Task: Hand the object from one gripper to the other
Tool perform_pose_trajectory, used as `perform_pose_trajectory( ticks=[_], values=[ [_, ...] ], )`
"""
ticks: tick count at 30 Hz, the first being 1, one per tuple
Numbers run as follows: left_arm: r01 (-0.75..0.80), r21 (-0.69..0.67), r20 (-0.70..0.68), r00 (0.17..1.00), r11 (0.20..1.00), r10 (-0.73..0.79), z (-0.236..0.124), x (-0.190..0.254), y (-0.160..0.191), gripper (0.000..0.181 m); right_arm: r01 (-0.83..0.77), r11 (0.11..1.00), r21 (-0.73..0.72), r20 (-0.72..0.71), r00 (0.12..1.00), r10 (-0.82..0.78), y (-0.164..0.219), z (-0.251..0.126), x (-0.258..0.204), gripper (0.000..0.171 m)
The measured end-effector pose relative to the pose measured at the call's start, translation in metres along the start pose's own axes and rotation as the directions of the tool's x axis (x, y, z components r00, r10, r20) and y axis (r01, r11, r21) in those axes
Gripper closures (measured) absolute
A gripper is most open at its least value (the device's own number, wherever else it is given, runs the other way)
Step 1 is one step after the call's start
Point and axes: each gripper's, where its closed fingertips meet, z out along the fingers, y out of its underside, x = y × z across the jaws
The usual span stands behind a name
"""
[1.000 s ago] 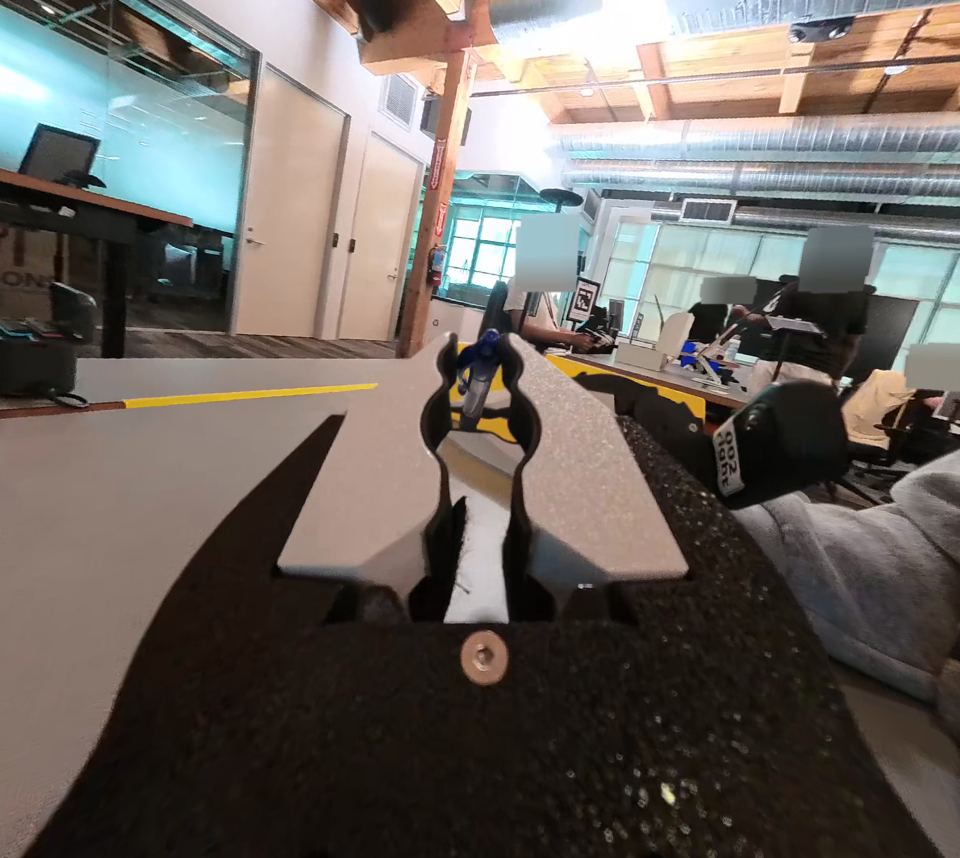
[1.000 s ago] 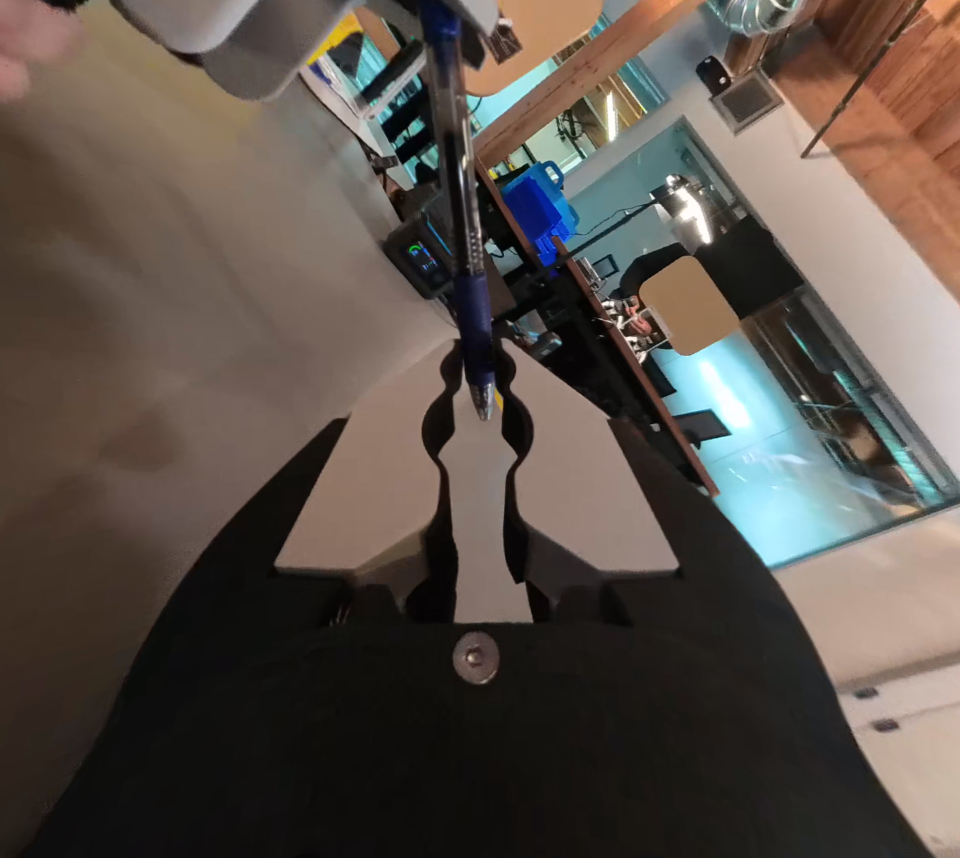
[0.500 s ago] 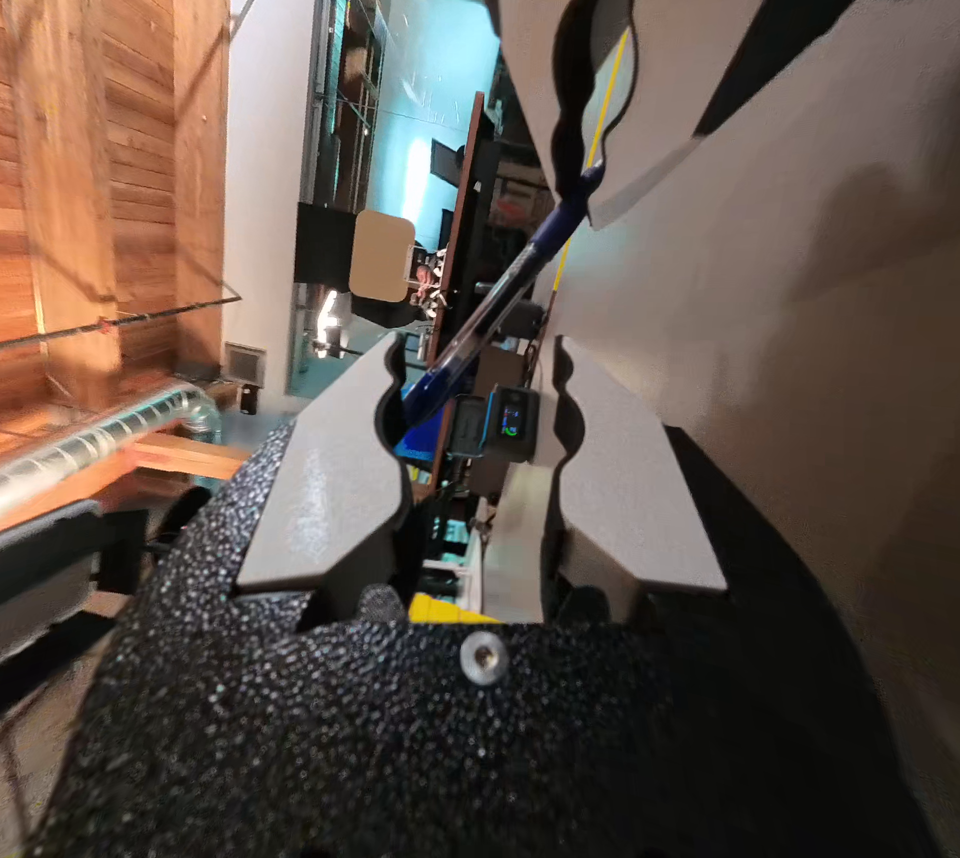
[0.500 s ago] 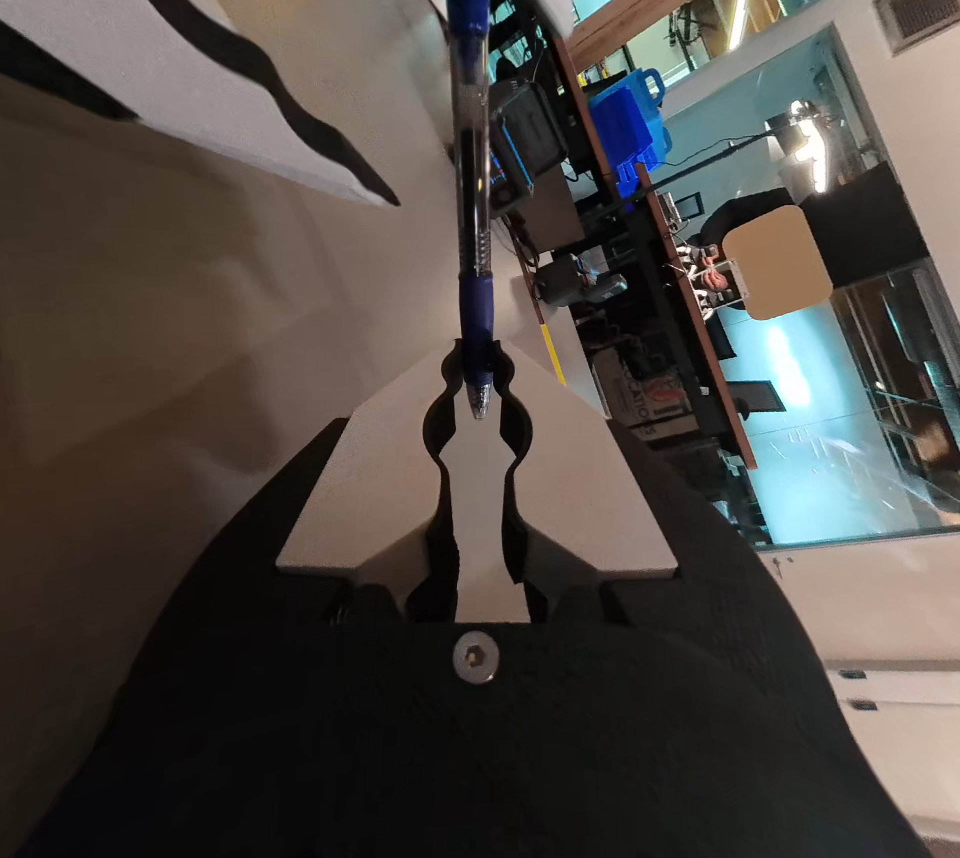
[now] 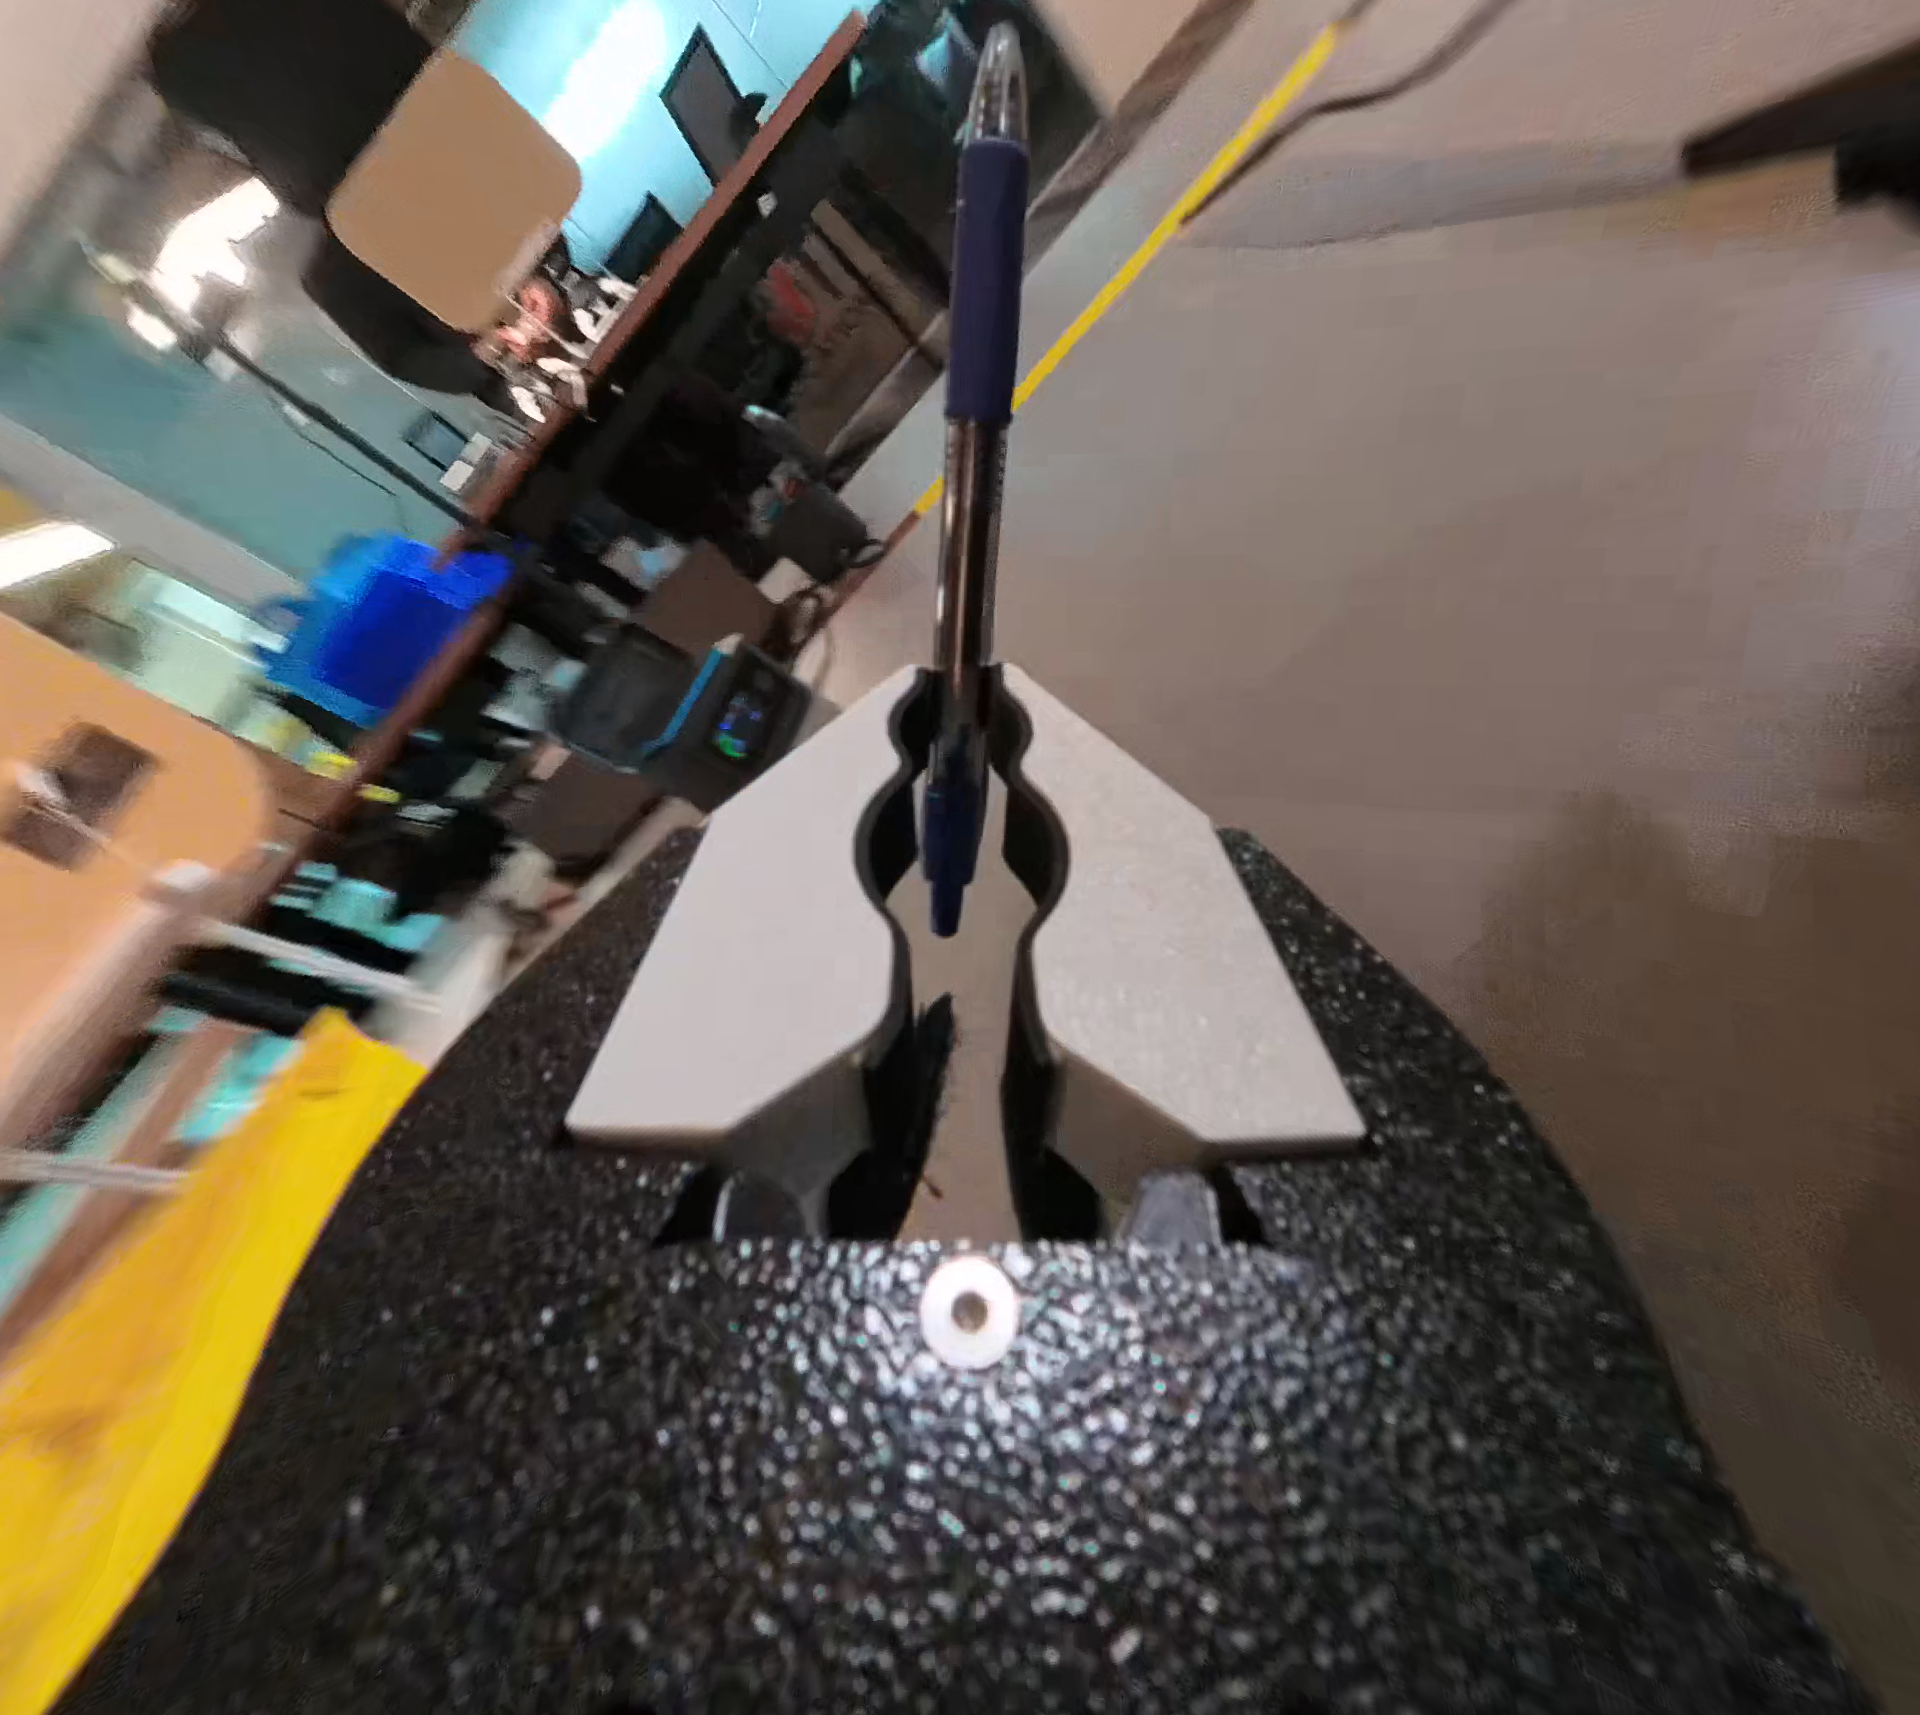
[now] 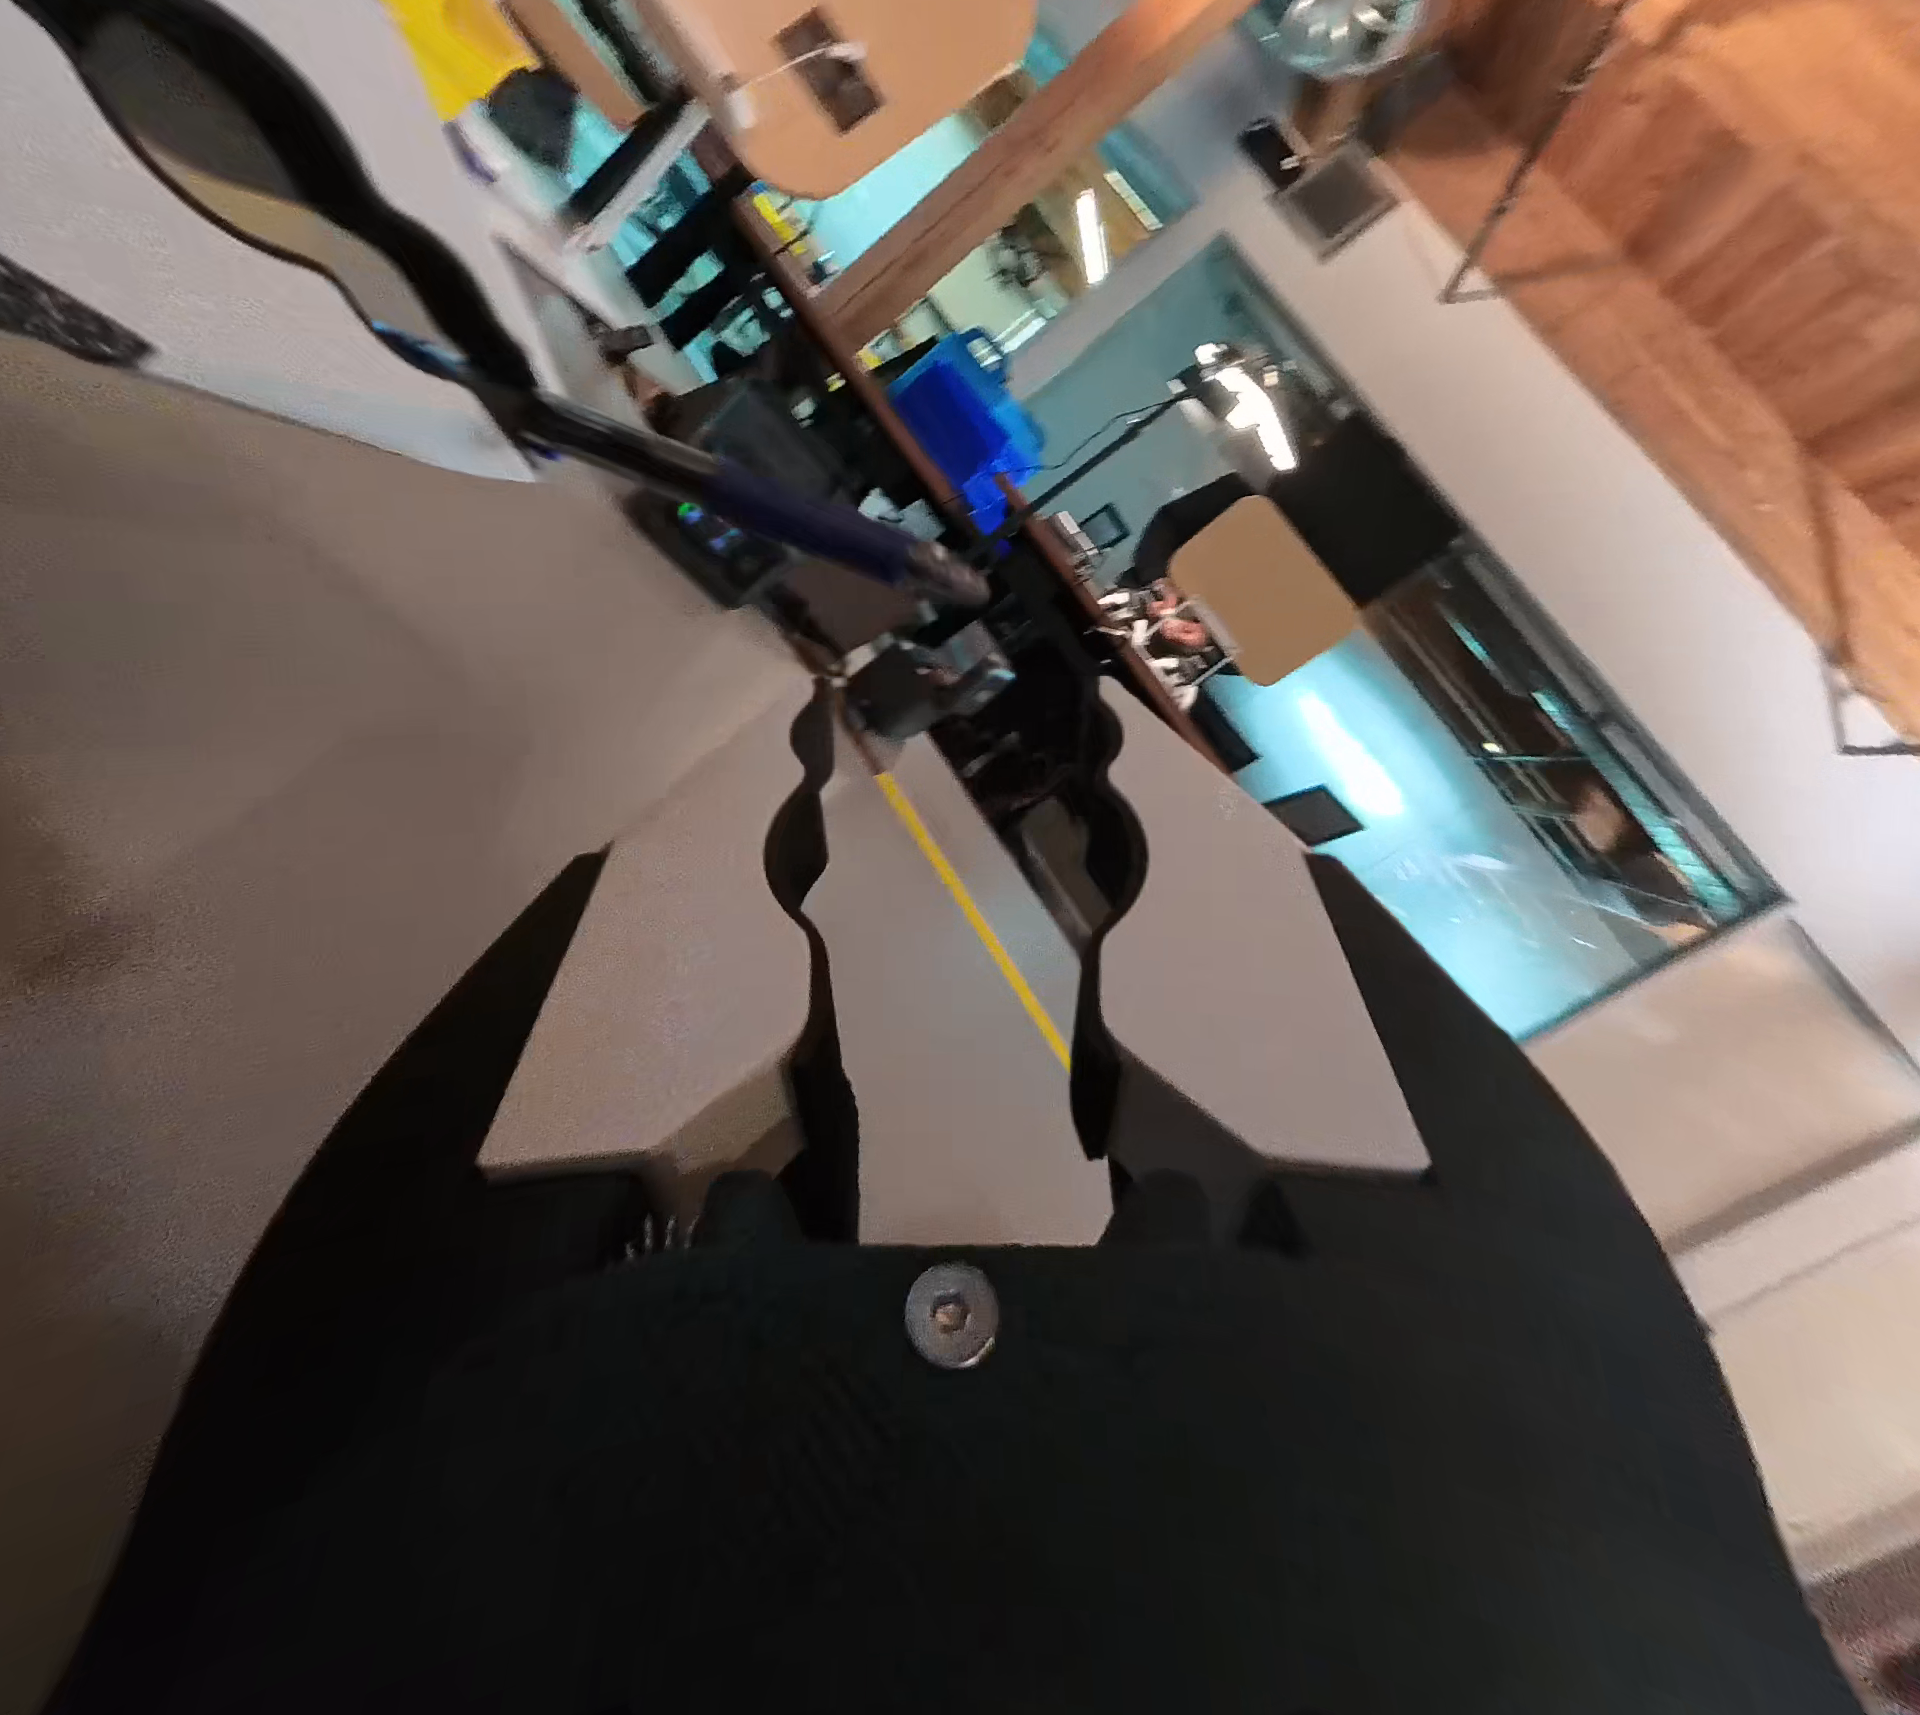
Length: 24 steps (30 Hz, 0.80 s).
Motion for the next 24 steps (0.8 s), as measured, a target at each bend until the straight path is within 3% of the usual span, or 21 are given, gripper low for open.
perform_pose_trajectory(
  ticks=[3,5,8,10,13,16,18,21,22,24],
  values=[
    [0.373,0.125,-0.207,0.916,0.919,-0.344,-0.007,0.001,-0.013,0.173,0.026,0.999,0.043,-0.061,0.998,-0.024,-0.008,-0.004,0.008,0.121],
    [0.595,0.155,-0.393,0.769,0.788,-0.503,-0.016,0.001,-0.026,0.174,0.080,0.995,0.066,-0.075,0.994,-0.075,-0.015,-0.005,0.006,0.120],
    [0.793,0.083,-0.624,0.513,0.604,-0.589,-0.030,0.001,-0.038,0.174,0.219,0.969,0.109,-0.074,0.974,-0.212,-0.028,-0.007,-0.005,0.115],
    [0.833,-0.037,-0.699,0.373,0.552,-0.610,-0.034,0.008,-0.036,0.174,0.324,0.937,0.131,-0.073,0.946,-0.317,-0.036,-0.007,-0.017,0.114],
    [0.758,-0.315,-0.752,0.167,0.571,-0.637,-0.040,0.038,-0.026,0.173,0.442,0.880,0.173,-0.037,0.896,-0.443,-0.043,-0.004,-0.043,0.113],
    [0.674,-0.483,-0.764,-0.013,0.559,-0.645,-0.052,0.059,-0.027,0.174,0.489,0.844,0.219,-0.007,0.866,-0.500,-0.050,-0.003,-0.063,0.114],
    [0.646,-0.526,-0.773,-0.092,0.553,-0.628,-0.059,0.065,-0.032,0.174,0.500,0.840,0.212,0.004,0.859,-0.512,-0.047,-0.002,-0.065,0.126],
    [0.695,-0.489,-0.802,-0.120,0.527,-0.586,-0.059,0.058,-0.043,0.170,0.464,0.869,0.174,0.010,0.881,-0.473,-0.039,0.000,-0.057,0.149],
    [0.743,-0.449,-0.827,-0.135,0.496,-0.545,-0.059,0.050,-0.052,0.164,0.445,0.882,0.155,0.015,0.892,-0.452,-0.036,0.001,-0.054,0.155],
    [0.854,-0.325,-0.862,-0.091,0.407,-0.499,-0.051,0.025,-0.066,0.124,0.350,0.928,0.125,0.035,0.933,-0.357,-0.031,0.002,-0.048,0.163]
  ],
)
